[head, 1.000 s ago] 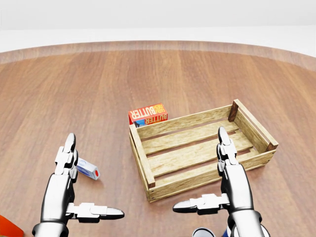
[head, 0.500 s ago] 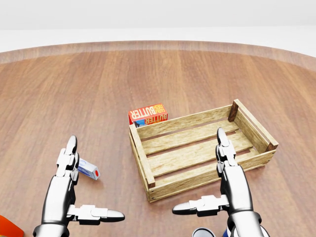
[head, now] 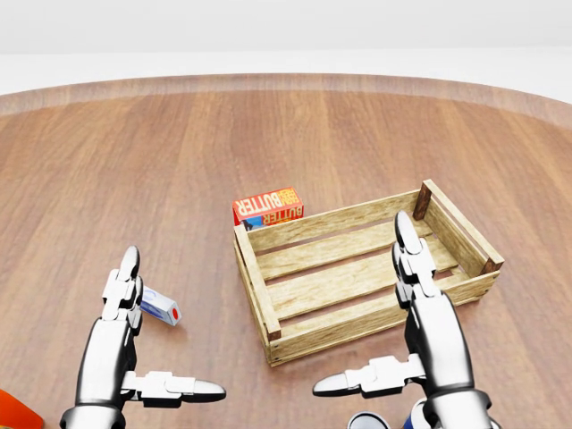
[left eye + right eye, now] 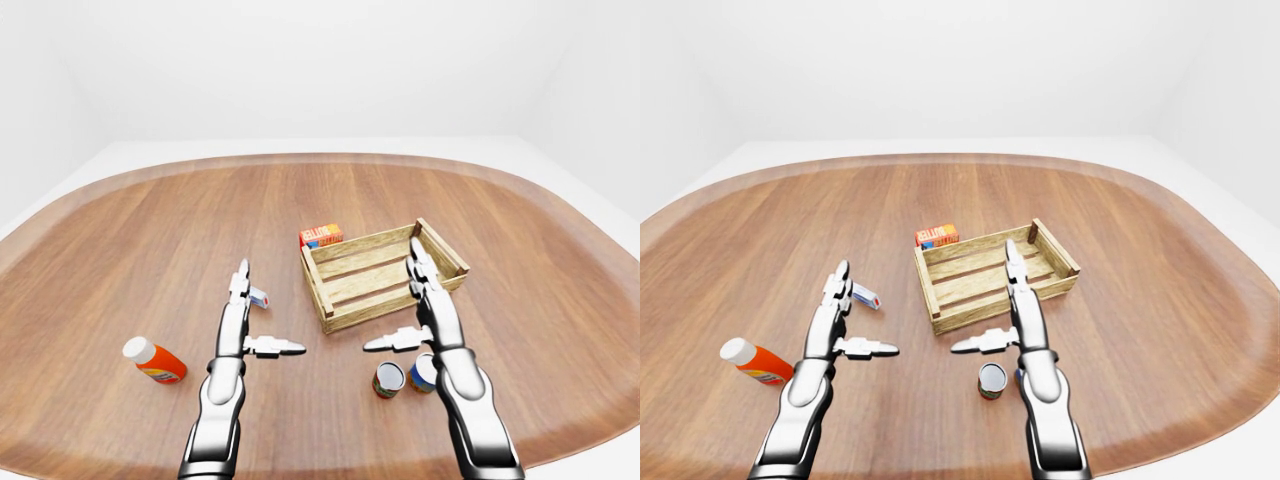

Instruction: Pick up the tomato sauce, and put it in the wooden tray.

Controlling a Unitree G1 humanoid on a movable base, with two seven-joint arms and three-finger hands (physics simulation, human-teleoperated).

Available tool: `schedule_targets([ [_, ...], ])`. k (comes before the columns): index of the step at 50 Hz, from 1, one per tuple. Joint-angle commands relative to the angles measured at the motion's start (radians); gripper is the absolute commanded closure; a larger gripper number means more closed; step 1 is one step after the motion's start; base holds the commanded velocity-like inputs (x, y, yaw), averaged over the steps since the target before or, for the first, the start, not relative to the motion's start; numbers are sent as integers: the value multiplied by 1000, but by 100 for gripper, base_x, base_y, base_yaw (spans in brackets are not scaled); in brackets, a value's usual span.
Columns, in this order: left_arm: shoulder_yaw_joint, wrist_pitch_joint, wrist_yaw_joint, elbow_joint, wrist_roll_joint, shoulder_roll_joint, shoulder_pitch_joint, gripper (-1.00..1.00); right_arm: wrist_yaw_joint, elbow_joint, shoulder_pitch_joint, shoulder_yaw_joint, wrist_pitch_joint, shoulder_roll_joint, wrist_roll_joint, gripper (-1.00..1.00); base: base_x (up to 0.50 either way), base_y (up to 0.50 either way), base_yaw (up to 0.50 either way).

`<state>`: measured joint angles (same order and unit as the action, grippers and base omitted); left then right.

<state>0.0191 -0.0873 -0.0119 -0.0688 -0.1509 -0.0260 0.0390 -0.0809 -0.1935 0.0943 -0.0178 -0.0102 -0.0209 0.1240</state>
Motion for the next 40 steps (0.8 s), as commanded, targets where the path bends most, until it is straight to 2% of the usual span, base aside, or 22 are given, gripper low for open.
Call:
schedule_targets([
  [1,1,0,3,0,0,0,0,-100,-30,-112,24,-24,38,-15,128,-100,0,0,0],
  [3,1,0,3,0,0,0,0,-100,-51,-153,35,-40,45,-25,187,-100,0,0,0],
  [7,0,0,4,4,-1,1,2,-100,-101,-223,55,-66,98,-32,303,-100,0,0,0],
  [18,0,0,5,14,0,1,6,-100,-229,-294,66,-89,98,-56,635,-100,0,0,0],
  [26,-1,0,4,15,0,1,8,-100,-285,-311,101,-81,98,-53,735,-100,0,0,0],
  [27,-1,0,4,15,0,1,7,-100,-286,-309,109,-85,88,-58,750,-100,0,0,0],
  [29,-1,0,4,14,1,1,7,-100,-288,-306,129,-97,49,-67,808,-100,0,0,0],
  [34,-1,0,3,12,1,1,7,-100,-305,-285,136,-91,29,-55,838,-100,0,0,0],
  [40,0,0,5,8,0,1,4,-100,-324,-257,157,-93,20,-53,849,-100,0,0,0],
])
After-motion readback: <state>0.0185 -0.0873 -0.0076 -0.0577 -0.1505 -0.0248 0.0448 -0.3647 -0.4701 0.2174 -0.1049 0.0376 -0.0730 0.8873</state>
